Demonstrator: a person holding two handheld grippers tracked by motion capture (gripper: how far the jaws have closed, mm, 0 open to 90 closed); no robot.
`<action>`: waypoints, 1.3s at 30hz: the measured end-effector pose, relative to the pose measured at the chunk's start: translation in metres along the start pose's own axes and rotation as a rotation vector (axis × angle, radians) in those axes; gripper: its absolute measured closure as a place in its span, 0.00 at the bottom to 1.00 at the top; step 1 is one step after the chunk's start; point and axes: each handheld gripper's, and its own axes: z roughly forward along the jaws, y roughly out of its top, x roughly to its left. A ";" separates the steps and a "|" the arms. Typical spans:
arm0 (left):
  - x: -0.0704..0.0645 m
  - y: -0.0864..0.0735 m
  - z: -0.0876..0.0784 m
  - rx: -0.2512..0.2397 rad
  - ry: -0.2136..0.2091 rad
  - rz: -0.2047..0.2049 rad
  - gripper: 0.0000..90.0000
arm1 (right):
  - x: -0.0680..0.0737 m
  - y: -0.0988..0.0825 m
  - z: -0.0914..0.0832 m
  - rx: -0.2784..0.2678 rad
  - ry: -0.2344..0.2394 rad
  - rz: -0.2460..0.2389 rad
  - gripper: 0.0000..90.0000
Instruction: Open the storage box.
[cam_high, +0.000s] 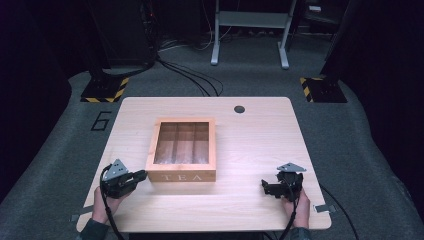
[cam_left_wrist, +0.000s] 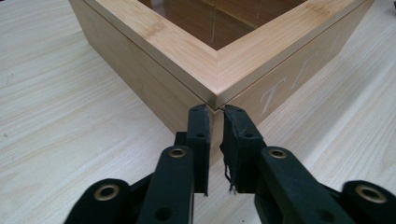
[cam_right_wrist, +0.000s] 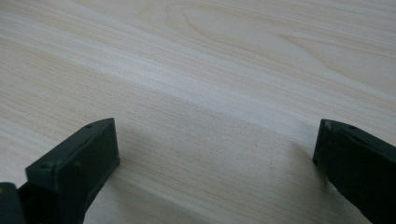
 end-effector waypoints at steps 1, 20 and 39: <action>0.000 0.000 0.000 0.001 -0.001 0.001 0.90 | 0.000 0.000 0.000 0.000 0.000 0.000 0.00; 0.002 -0.005 -0.002 -0.022 -0.011 0.012 0.97 | 0.000 0.000 0.000 0.000 0.000 0.000 0.00; 0.005 -0.005 0.003 -0.054 0.003 -0.008 0.99 | 0.000 0.000 0.000 0.000 0.000 0.000 0.00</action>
